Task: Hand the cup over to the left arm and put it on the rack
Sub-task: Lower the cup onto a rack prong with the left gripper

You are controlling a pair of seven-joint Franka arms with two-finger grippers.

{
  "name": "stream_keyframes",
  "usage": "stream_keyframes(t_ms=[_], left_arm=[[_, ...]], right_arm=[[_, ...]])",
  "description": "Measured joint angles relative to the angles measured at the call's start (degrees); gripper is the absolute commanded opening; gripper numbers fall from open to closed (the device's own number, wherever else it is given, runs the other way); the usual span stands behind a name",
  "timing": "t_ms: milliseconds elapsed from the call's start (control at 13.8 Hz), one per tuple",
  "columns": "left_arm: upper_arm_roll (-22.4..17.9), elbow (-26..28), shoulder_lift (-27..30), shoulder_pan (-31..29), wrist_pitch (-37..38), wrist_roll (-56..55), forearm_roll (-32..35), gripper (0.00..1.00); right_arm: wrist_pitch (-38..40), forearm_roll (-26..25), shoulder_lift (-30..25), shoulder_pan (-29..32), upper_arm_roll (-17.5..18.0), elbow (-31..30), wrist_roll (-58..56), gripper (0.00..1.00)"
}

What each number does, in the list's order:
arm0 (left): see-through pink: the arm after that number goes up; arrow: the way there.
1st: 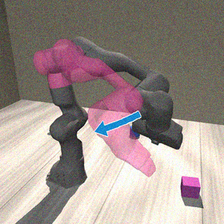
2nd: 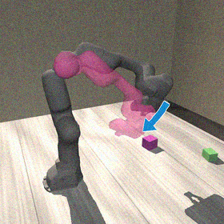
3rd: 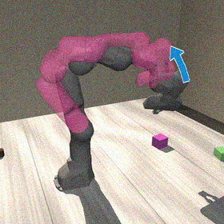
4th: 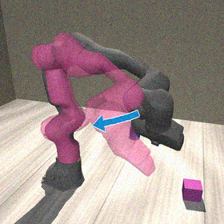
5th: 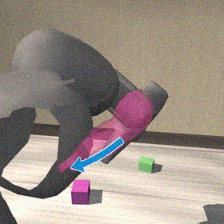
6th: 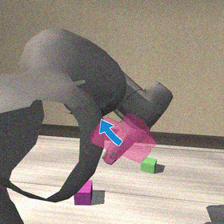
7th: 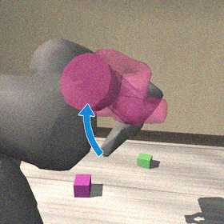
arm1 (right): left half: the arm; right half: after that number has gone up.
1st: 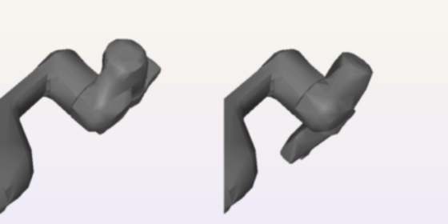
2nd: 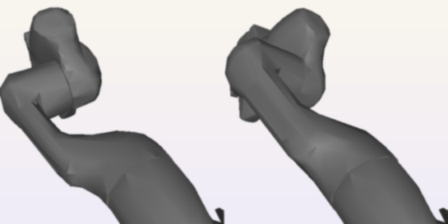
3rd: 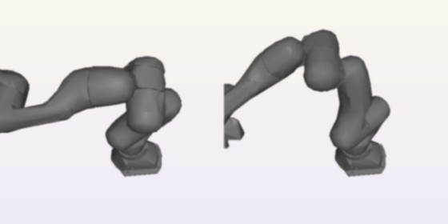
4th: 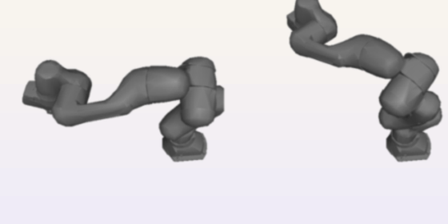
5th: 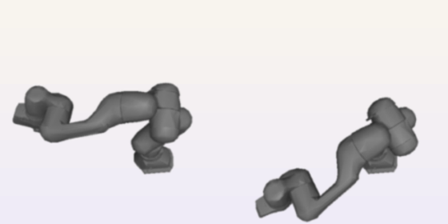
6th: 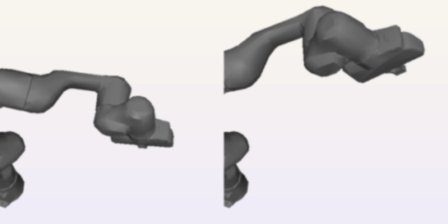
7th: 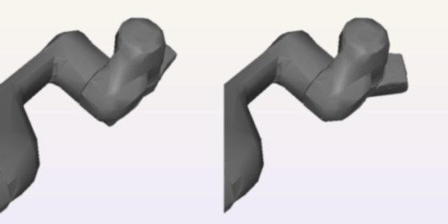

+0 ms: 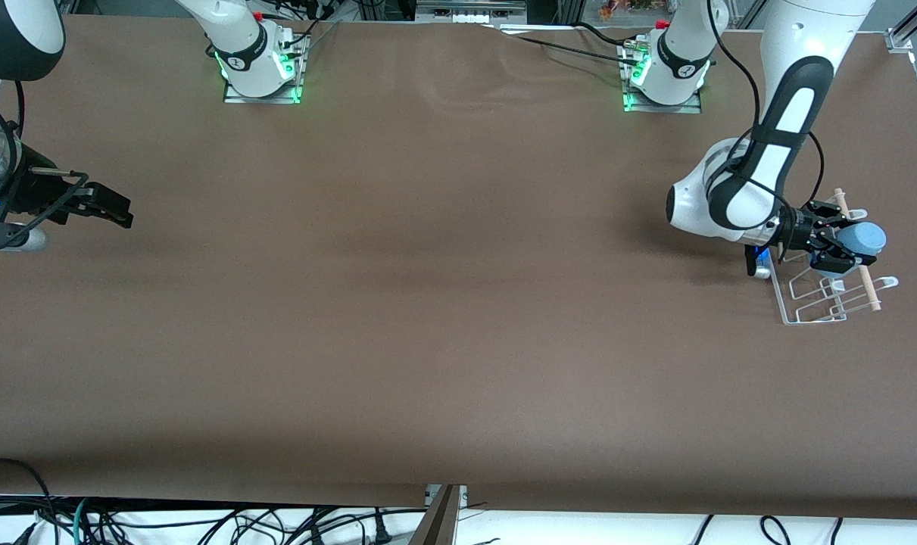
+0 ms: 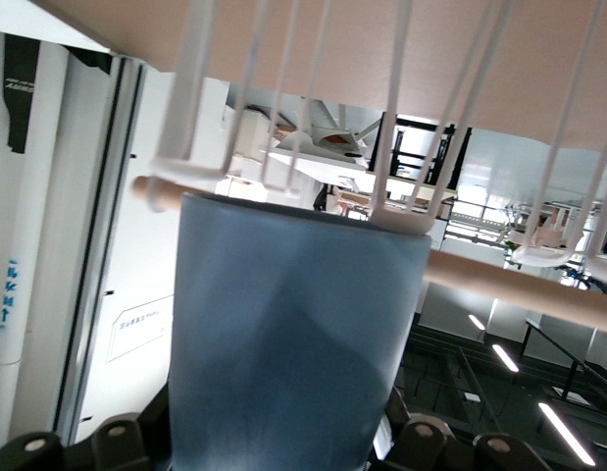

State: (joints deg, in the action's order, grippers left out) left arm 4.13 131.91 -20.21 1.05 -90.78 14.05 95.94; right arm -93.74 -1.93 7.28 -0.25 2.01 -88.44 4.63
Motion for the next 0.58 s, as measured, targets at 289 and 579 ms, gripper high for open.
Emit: stream_keyframes(t_ms=[289,579], left_arm=[[0.0,0.9,0.0,-0.7,-2.0,-0.5,0.0,0.12],[0.0,1.4,-0.2,-0.7,-2.6,-0.8,0.0,1.00]], right_arm=[[0.0,0.0,0.1,0.0,0.0,0.0,-0.1,1.00],[0.0,0.0,0.1,0.0,0.0,0.1,-0.3,1.00]])
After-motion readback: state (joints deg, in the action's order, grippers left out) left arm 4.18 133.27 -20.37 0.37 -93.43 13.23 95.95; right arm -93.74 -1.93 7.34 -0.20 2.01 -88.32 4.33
